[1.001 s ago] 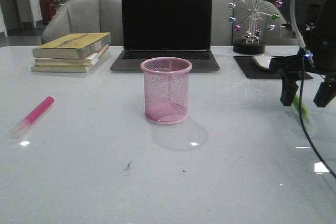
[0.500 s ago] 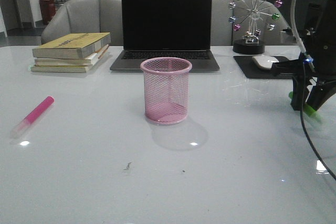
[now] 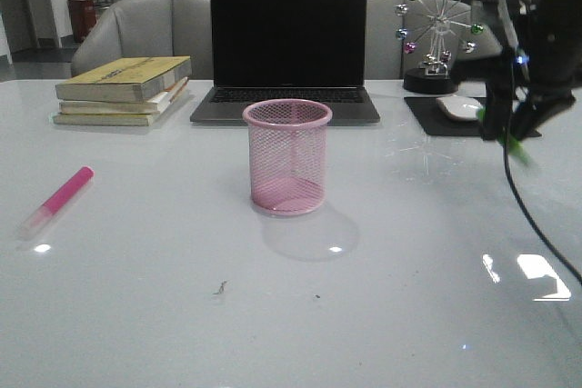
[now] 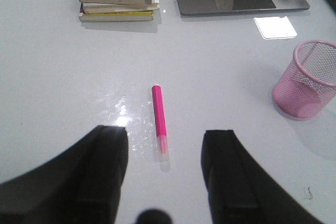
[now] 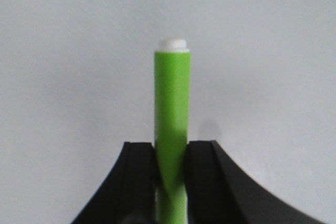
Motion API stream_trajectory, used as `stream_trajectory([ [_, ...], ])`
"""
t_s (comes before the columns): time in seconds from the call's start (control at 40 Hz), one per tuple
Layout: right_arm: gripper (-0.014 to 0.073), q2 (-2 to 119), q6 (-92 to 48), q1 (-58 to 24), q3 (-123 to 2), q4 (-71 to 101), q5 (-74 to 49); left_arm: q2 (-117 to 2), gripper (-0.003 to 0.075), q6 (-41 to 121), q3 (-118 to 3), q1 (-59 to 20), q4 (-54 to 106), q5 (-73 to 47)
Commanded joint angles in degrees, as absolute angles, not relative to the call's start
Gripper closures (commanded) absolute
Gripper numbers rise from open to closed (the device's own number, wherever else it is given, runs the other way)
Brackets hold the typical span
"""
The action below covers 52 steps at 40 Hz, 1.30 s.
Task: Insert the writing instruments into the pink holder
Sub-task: 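Lift the green marker upright and carry it over the pink holder, then lower the green marker into the holder and open the right gripper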
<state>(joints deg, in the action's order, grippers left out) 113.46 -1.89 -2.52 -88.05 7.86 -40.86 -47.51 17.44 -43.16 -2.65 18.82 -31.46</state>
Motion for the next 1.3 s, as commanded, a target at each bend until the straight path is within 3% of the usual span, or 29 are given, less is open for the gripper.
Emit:
stream_trajectory([
  [0.0,0.0557,104.01,-4.64,-4.92,-89.65,8.64,-34.19,-47.31,0.0316,17.16,-45.27,-2.97,20.06,-27.75],
  [0.38,0.0557,90.27,-4.71,-17.4,-82.83,8.64,-12.02,-47.31,0.0316,17.16,-45.27,-2.97,20.06,-28.18],
  [0.68,0.0557,93.18,-4.61,-30.02,-64.68,8.84,29.19,-47.31,0.0316,17.16,-45.27,-2.97,22.69,-30.29],
  [1.28,0.0552,106.12,-4.72,-32.25,-64.62,8.9,36.2,-47.31,0.0318,17.16,-45.27,-2.97,22.8,-32.44],
])
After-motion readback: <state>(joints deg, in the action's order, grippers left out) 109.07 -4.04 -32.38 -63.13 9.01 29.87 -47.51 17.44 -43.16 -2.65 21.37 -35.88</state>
